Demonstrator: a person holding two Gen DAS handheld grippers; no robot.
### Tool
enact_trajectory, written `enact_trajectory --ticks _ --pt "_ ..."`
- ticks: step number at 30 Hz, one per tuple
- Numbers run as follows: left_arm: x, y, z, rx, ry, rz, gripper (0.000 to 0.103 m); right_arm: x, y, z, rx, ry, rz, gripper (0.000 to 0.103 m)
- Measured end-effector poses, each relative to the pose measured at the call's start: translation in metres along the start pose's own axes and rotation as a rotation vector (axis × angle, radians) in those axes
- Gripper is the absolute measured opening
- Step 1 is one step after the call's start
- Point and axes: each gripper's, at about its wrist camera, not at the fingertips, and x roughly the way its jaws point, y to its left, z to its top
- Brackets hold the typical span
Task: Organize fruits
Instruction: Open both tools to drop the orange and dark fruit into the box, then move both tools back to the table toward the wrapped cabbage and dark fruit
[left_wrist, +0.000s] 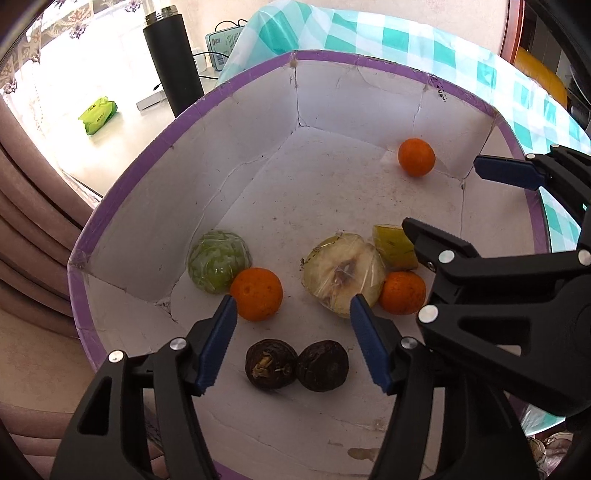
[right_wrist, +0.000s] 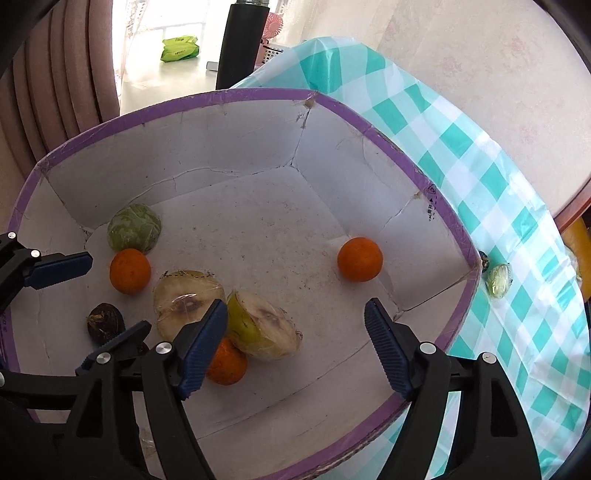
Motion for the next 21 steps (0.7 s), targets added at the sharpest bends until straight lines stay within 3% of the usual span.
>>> enact_trajectory --ticks 4,6,9,10,13,15,18,21 --pt "-0.009 -0.008 -0.001 0.007 -0.03 0.048 0.088 -0.014 -0.012 -0.006 0.036 -0.046 -0.001 0.081" --pt "-0.014 -0.012 -0.001 0.01 -0.047 0.075 0.089 -0.025 -0.021 -0.01 0.07 -0.099 -0.009 0.081" --pt "-0.029 -0.016 0.001 0.001 -0.103 0.097 0.089 -0.053 -0.047 -0.023 0.161 -0.25 0.004 0.082" --pt "-0.037 -0.02 0.001 -0.002 -0.145 0.097 0.09 -0.064 -0.058 -0.03 0.198 -0.304 0.01 0.087" --pt "-0.063 -0.039 0.001 0.003 -0.276 0.096 0.101 -0.082 -0.092 -0.054 0.295 -0.414 0.011 0.086" --pt "-0.077 -0.058 0.002 0.025 -0.348 0.084 0.101 -0.086 -0.117 -0.073 0.367 -0.441 -0.001 0.086" --pt "-0.099 -0.093 0.001 0.072 -0.472 0.009 0.101 -0.084 -0.156 -0.107 0.496 -0.463 0.006 0.086" --pt "-0.117 -0.141 -0.006 0.16 -0.662 -0.09 0.101 -0.071 -0.191 -0.143 0.615 -0.439 -0.039 0.086"
